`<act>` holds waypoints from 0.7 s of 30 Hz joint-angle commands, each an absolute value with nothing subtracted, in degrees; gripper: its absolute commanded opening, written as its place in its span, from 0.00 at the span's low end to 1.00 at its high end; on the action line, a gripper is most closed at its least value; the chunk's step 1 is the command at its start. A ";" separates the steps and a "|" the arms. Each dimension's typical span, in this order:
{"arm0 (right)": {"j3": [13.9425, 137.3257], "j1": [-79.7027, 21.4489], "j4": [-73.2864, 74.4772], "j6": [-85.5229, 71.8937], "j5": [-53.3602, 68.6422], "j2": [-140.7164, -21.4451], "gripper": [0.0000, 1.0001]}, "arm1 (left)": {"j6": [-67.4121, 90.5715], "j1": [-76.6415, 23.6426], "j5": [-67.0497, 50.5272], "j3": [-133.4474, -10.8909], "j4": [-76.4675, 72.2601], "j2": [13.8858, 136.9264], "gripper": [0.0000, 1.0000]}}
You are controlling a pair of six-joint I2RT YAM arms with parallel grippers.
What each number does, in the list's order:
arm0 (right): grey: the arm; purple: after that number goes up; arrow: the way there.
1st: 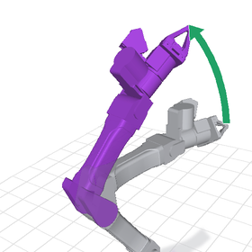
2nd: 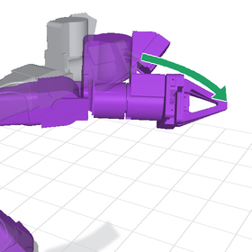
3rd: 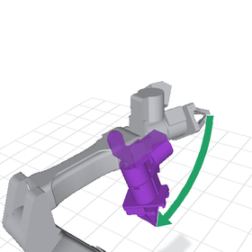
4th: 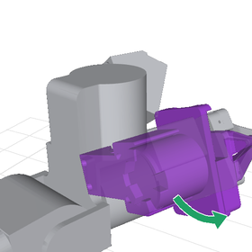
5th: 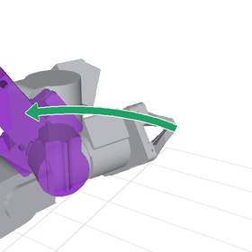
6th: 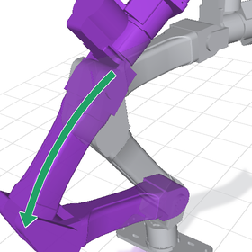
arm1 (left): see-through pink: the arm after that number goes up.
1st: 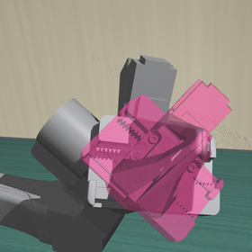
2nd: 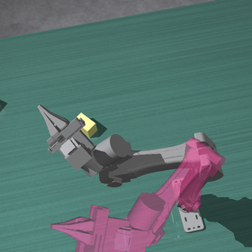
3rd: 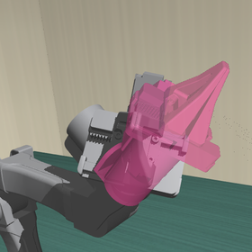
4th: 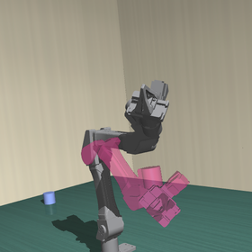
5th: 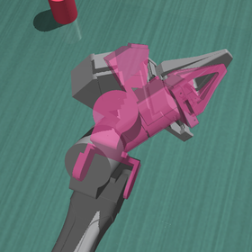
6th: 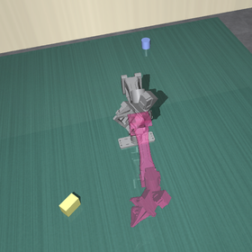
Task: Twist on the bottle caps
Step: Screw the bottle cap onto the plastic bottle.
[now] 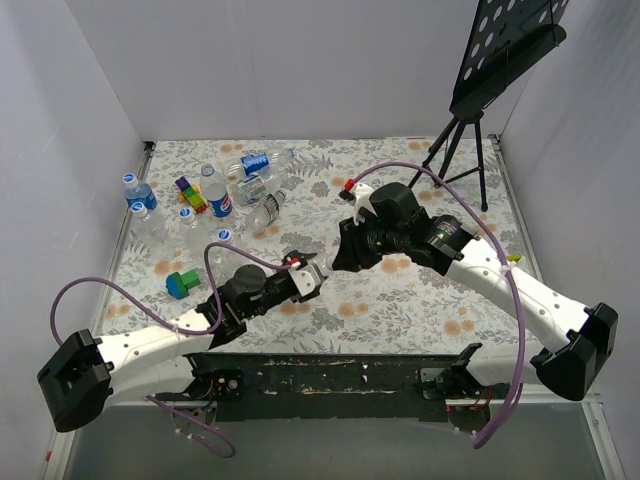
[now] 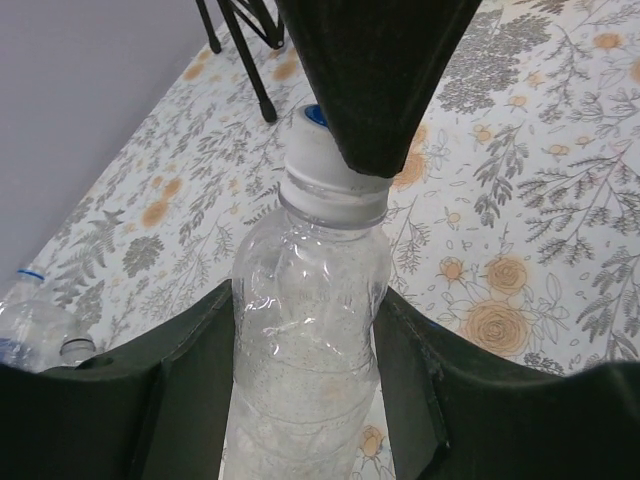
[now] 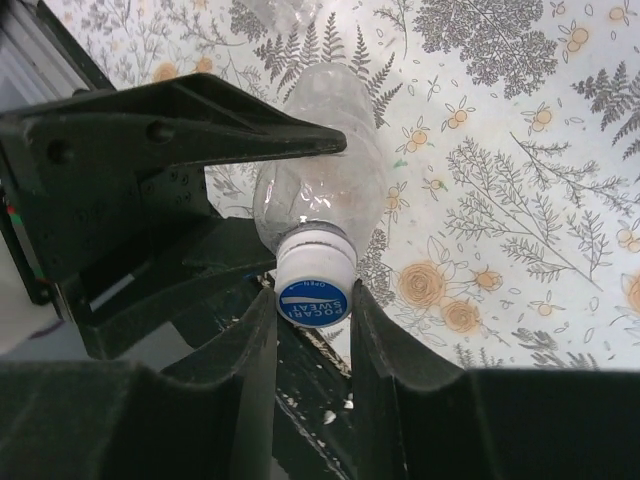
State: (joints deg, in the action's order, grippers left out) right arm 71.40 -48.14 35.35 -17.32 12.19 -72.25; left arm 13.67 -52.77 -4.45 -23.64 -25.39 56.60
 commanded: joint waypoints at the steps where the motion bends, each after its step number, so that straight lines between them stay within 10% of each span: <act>1: 72.77 -48.96 31.90 -26.30 9.58 -71.90 0.31 | 10.01 -54.67 5.81 -26.36 -30.17 55.63 0.15; 7: 80.50 -48.96 39.44 -2.76 14.49 -70.49 0.66 | 16.77 -50.81 -11.38 -31.19 -19.79 57.22 0.15; 21: 77.78 -48.96 45.71 37.00 25.92 -64.43 0.71 | 26.01 -38.15 -49.21 -38.58 -12.39 61.87 0.17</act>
State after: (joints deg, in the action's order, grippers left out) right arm 79.11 -48.64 47.03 26.48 21.43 -66.35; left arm 24.01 -38.98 -39.13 -35.97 -14.17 61.56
